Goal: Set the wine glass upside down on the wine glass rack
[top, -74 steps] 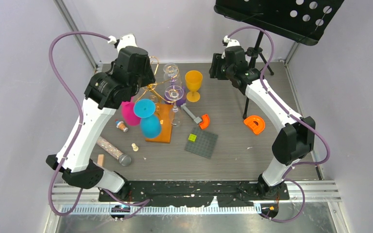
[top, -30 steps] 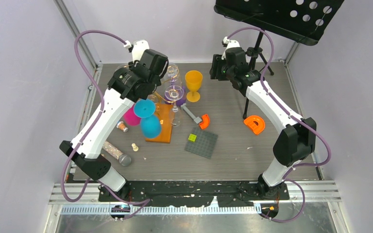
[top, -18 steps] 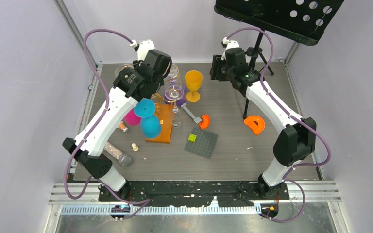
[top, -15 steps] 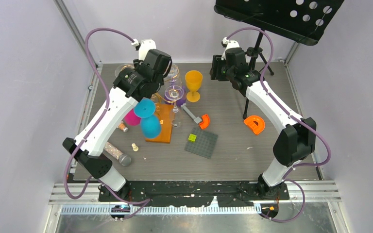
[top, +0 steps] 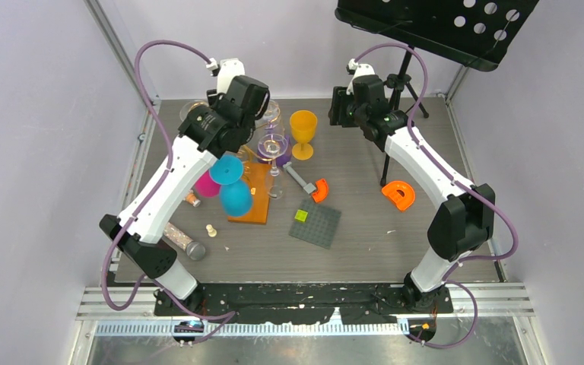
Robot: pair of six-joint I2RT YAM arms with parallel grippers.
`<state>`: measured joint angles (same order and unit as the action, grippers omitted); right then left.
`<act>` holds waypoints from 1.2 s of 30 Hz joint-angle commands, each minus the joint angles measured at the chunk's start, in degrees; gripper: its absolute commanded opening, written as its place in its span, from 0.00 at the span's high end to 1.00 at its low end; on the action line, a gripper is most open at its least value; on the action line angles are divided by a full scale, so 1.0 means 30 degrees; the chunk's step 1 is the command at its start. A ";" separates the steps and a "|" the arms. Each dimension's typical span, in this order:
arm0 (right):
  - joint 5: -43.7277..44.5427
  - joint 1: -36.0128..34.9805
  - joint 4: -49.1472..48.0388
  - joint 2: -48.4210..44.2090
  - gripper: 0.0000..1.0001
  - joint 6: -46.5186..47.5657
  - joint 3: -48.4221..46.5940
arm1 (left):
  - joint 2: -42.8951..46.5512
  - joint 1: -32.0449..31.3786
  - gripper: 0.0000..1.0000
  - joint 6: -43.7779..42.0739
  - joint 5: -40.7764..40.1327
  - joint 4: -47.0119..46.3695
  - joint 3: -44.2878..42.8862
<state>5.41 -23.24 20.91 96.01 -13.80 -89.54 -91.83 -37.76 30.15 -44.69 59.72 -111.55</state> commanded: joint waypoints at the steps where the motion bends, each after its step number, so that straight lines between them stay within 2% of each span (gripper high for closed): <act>1: -0.0104 0.0014 -0.0788 -0.0927 0.45 0.0120 0.0052 | 0.0509 0.0412 0.53 0.2709 -0.1779 0.1370 -0.0320; 6: -0.0250 0.0007 -0.0788 -0.0890 0.45 0.0137 0.0036 | 0.0876 0.0924 0.54 0.4447 -0.1808 0.1411 0.0202; 21: -0.0245 -0.0002 -0.0701 -0.0878 0.45 0.0583 0.0078 | -0.1000 0.0928 0.57 0.6006 -0.2480 0.2017 -0.0675; 31: -0.0223 0.0014 -0.0699 -0.0902 0.44 0.0669 0.0175 | -0.1342 0.0950 0.68 0.6092 -0.2887 0.1757 -0.0181; 36: -0.0123 0.0005 -0.0707 -0.0959 0.44 0.0734 0.0233 | -0.1495 0.0940 0.78 0.6002 -0.2784 0.1722 -0.0011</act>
<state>4.82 -23.24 20.93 96.01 -12.34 -89.03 -95.31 -35.11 47.72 -51.72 63.99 -112.05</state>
